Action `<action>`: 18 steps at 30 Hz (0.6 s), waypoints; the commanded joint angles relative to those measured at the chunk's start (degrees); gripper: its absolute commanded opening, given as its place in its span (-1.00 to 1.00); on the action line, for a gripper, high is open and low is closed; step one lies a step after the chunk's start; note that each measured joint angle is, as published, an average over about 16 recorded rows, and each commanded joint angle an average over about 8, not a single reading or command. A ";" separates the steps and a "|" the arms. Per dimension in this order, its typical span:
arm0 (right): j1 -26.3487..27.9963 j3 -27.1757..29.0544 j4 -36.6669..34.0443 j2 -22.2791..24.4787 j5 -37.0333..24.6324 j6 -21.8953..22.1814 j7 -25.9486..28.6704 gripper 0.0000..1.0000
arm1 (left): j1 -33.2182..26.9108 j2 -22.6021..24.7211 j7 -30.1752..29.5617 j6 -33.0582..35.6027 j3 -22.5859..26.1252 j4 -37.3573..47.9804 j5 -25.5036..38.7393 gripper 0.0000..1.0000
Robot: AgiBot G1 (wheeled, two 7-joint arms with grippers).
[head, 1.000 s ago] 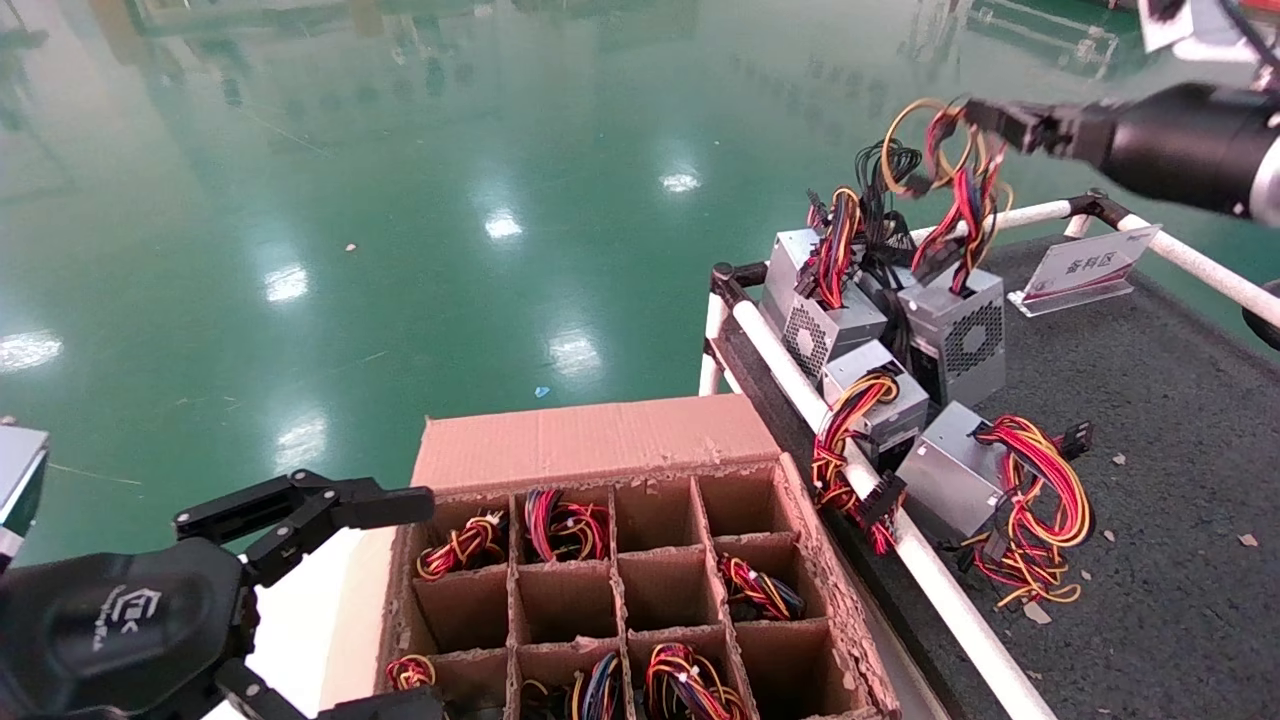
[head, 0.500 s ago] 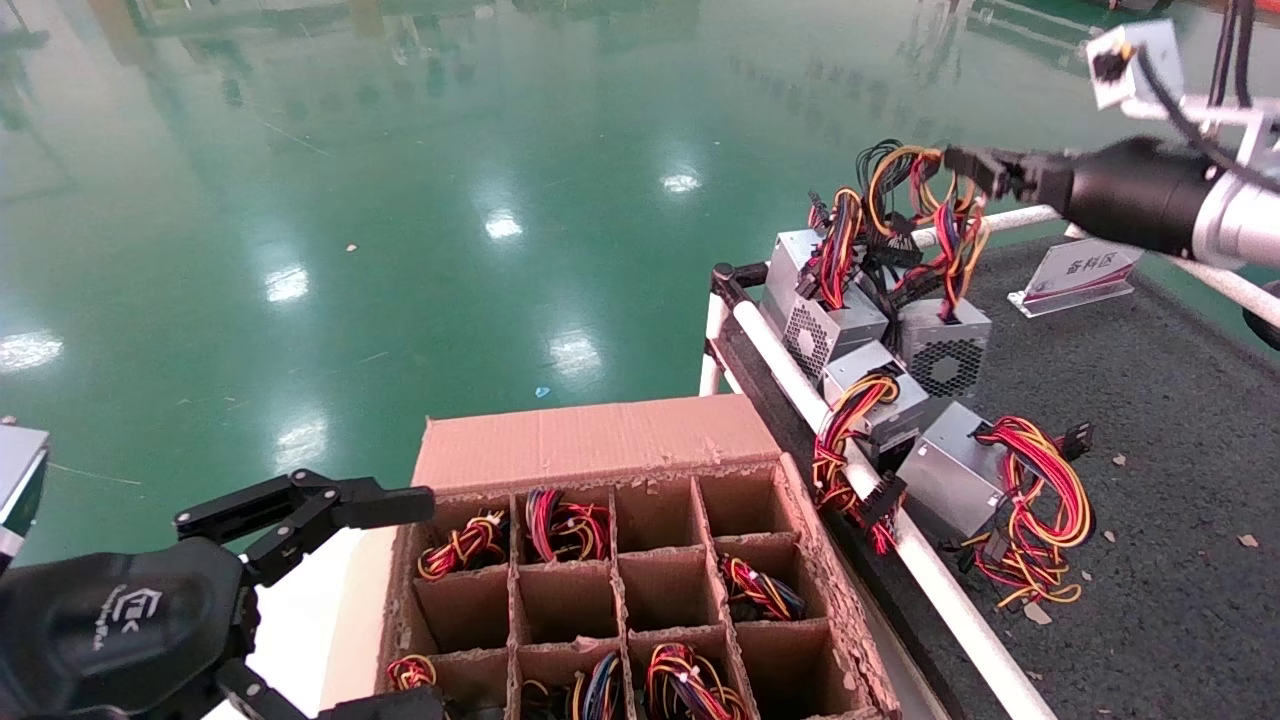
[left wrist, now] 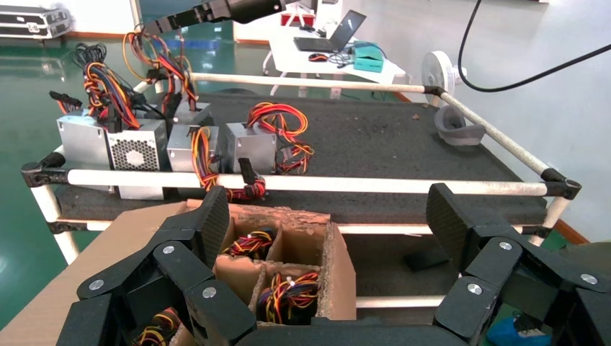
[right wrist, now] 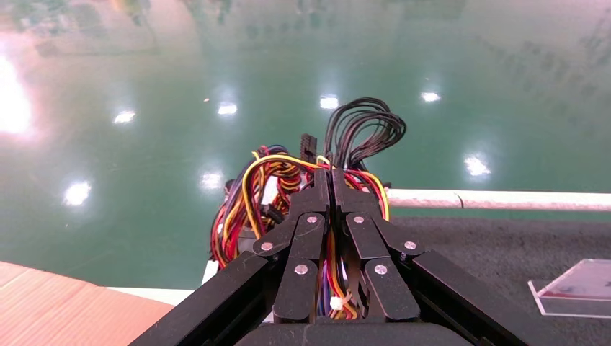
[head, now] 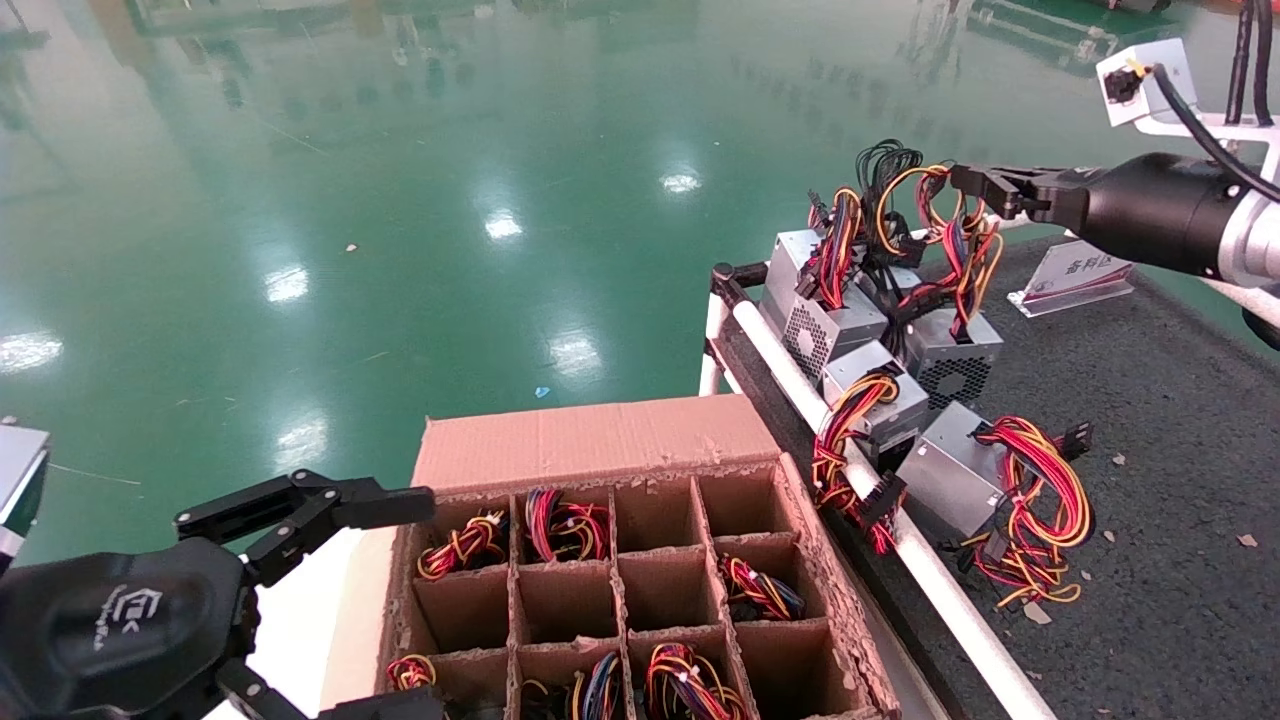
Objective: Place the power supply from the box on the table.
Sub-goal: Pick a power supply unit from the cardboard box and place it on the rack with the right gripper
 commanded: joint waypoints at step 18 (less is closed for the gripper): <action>0.10 -0.03 0.08 0.07 -0.07 -0.10 0.03 1.00 | 0.01 0.00 0.00 -0.01 0.00 0.01 0.00 1.00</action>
